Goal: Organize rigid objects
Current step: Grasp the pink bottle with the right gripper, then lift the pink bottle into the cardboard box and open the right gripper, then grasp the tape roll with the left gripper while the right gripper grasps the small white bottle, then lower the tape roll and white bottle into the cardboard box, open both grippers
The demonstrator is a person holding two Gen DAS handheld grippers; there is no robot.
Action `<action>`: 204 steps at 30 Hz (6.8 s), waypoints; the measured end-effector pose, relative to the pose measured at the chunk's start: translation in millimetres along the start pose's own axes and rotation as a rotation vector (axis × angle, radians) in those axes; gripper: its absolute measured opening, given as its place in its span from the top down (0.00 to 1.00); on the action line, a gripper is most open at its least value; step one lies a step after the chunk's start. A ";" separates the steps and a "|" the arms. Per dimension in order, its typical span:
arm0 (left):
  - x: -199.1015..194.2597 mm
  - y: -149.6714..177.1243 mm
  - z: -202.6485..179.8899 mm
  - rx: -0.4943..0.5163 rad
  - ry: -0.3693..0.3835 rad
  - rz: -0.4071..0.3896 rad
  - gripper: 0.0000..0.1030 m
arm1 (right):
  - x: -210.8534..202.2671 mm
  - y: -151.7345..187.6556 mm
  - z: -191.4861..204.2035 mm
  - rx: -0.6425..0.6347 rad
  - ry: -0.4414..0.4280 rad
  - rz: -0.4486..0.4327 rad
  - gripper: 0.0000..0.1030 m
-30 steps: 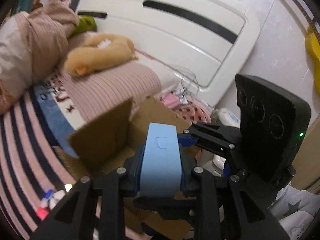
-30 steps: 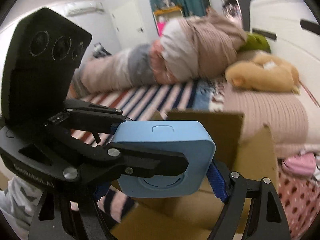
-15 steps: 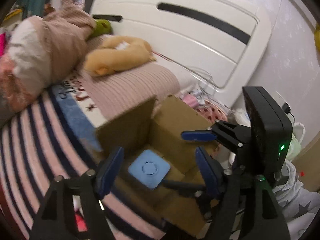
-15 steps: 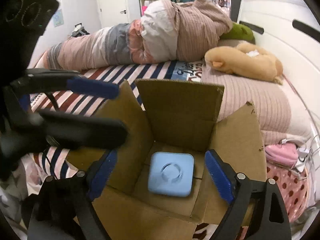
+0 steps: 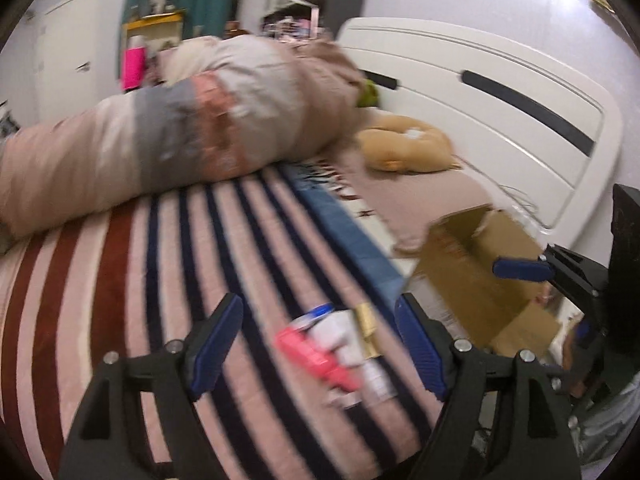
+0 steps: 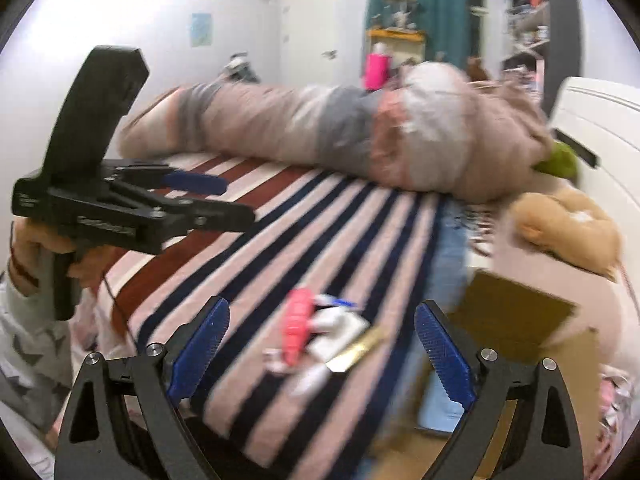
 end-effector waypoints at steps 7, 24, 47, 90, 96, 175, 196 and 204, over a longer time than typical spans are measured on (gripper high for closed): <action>4.1 53.1 67.0 -0.104 -0.032 0.039 0.26 | 97.4 26.6 38.5 0.060 -0.099 0.254 0.48; 34.4 99.4 107.9 -0.206 -0.004 0.112 0.26 | 217.3 77.9 1.7 0.200 0.016 0.518 0.73; 27.3 72.8 53.7 -0.263 0.198 0.110 0.26 | 145.7 36.7 41.4 0.103 -0.159 0.303 0.74; -21.4 -65.6 -158.3 0.164 0.368 -0.137 0.82 | -48.9 -30.6 -31.6 0.132 -0.096 -0.235 0.73; 35.8 -67.6 -224.0 0.220 0.460 -0.064 0.82 | -75.6 -1.0 -94.5 0.222 0.007 -0.214 0.73; 122.6 146.8 -23.8 -0.002 0.247 0.212 0.64 | 117.6 117.3 0.5 0.247 0.230 0.297 0.81; -7.0 36.3 -77.8 0.116 0.191 -0.036 0.64 | -18.2 14.3 16.8 0.163 0.070 -0.057 0.81; 16.6 -8.2 -181.6 0.272 0.256 -0.045 0.64 | -94.0 15.8 -64.8 0.214 0.274 -0.154 0.81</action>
Point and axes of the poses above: each gripper's, at about its wrist camera, not at the fingertips, and x roughly the way its jaws point, z to its left, y to its underside, the point moved 1 cm from there along x, roughly the way its jaws point, and after that the axes turned 11 degrees about -z, right-handed, at the moved point
